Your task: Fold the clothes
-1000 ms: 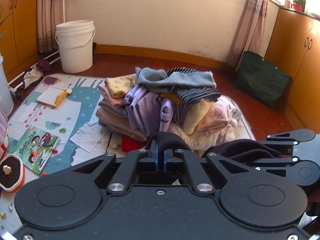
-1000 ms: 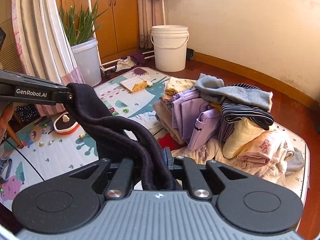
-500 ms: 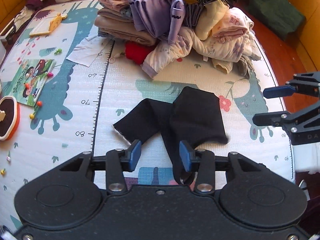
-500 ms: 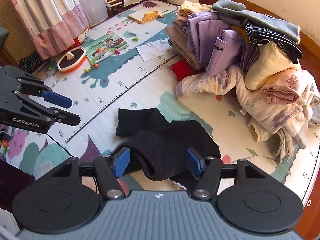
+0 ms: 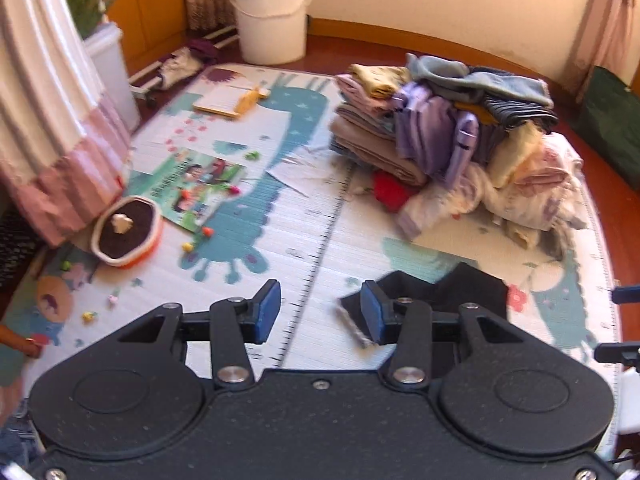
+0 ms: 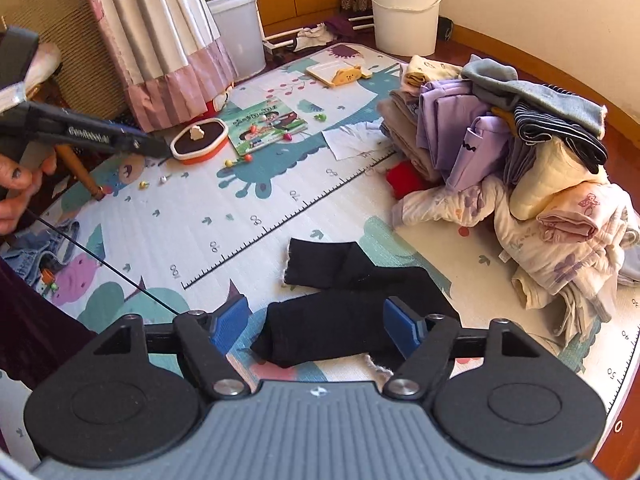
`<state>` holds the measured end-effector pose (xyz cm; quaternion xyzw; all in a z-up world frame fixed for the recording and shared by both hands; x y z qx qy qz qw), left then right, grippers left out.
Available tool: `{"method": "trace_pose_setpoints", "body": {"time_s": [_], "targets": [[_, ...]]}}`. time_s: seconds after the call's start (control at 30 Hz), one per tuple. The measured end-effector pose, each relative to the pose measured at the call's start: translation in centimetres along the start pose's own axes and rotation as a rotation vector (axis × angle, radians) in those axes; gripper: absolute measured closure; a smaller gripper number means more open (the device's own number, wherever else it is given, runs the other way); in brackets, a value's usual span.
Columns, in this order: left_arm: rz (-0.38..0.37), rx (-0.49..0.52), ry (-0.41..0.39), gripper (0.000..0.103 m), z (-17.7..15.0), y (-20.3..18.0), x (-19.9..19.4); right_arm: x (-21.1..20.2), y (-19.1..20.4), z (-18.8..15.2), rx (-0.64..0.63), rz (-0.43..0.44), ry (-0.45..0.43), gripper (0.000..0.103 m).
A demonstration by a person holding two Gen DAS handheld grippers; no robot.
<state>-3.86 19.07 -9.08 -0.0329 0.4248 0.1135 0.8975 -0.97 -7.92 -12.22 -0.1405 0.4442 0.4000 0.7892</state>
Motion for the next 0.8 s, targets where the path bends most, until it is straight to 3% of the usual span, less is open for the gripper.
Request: {"method": "trace_pose_setpoints", "body": {"time_s": [0.13, 0.23, 0.27, 0.4, 0.57, 0.8], "targets": [[0.206, 0.006, -0.041, 0.054, -0.6, 5.3, 1.3, 2.7, -1.4, -3.0, 0.012, -0.081, 0.059, 0.028], [0.303, -0.010, 0.024, 0.054, -1.7, 8.4, 5.4, 4.7, -3.4, -5.2, 0.020, -0.155, 0.098, 0.028], [0.298, 0.016, 0.061, 0.054, -2.5, 8.4, 7.5, 5.4, -4.1, -5.8, 0.027, -0.178, 0.098, 0.028], [0.212, 0.254, 0.058, 0.055, -6.6, 5.0, 12.4, 7.8, -5.9, -7.3, 0.016, -0.249, 0.071, 0.028], [-0.062, 0.210, 0.104, 0.055, -10.9, -1.1, 15.5, 10.0, -4.1, -8.2, -0.124, -0.230, 0.015, 0.028], [-0.273, 0.221, 0.206, 0.057, -16.8, -6.5, 18.4, 15.2, 1.9, -10.2, -0.397, -0.152, 0.049, 0.028]]}}
Point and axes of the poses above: each gripper's, at about its wrist camera, not at the fingertips, and x roughly the way its jaws point, y to its left, z to its top, the point moved 6 cm from there along x, roughly the way its jaws point
